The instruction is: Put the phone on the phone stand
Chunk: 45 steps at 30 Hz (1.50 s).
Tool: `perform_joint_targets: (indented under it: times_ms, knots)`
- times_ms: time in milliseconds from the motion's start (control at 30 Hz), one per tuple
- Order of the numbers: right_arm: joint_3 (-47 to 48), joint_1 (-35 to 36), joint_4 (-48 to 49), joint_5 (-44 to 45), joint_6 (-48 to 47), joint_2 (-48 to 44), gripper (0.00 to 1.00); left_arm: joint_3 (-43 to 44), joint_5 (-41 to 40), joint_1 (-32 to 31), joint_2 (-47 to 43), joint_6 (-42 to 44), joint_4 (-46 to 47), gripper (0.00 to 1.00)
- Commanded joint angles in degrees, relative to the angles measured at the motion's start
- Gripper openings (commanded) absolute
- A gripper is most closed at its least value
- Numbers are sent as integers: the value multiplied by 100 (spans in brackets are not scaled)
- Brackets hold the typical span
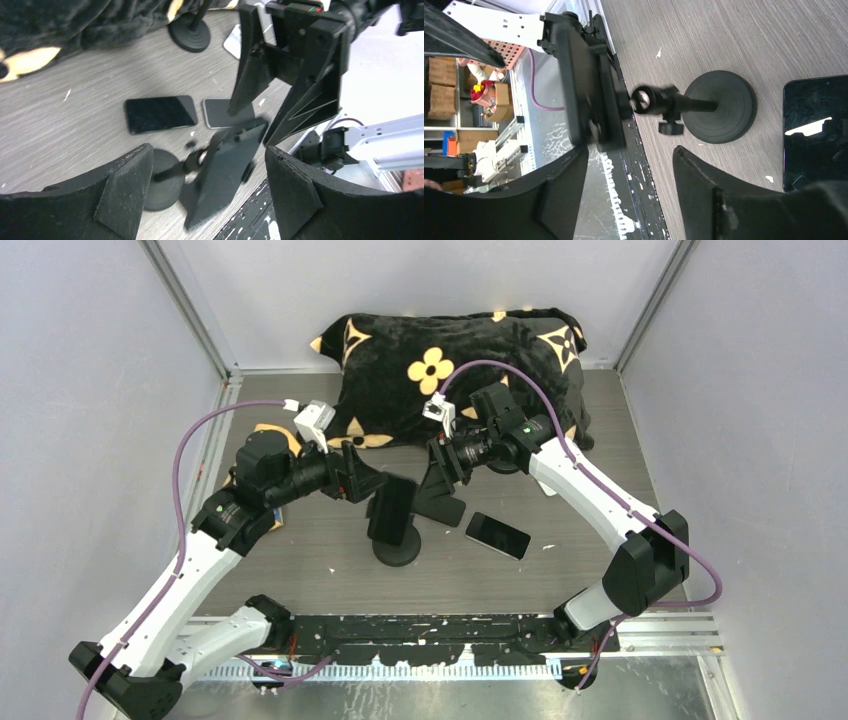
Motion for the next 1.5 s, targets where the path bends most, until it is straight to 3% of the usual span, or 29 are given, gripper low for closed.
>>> perform_joint_targets:
  times_ms: [0, 133, 367, 533, 1033, 1200, 1467]
  knots:
    - [183, -123, -208, -338, -271, -61, 73, 122, 1304, 243, 188, -71, 908, 82]
    - [244, -254, -397, -761, -594, -168, 86, 185, 1721, 346, 381, -106, 1081, 79]
    - [-210, -1013, -628, -1449, -1088, -624, 99, 217, 2045, 518, 445, 25, 938, 78]
    - [-653, -1467, -1101, -1399, -1645, -1065, 100, 195, 2585, 927, 533, -116, 1041, 78]
    - [-1827, -2118, -1132, -1496, -1711, -1960, 100, -469, 4506, 1532, 820, -590, 2808, 79]
    - [-1930, -2176, -1010, -1551, -1595, -2034, 100, -699, 5003, 1645, 1139, -952, 3539, 65]
    - [-1990, -2211, -968, -1558, -1545, -2071, 100, -1385, 5364, 1645, 1456, -1743, 4920, 62]
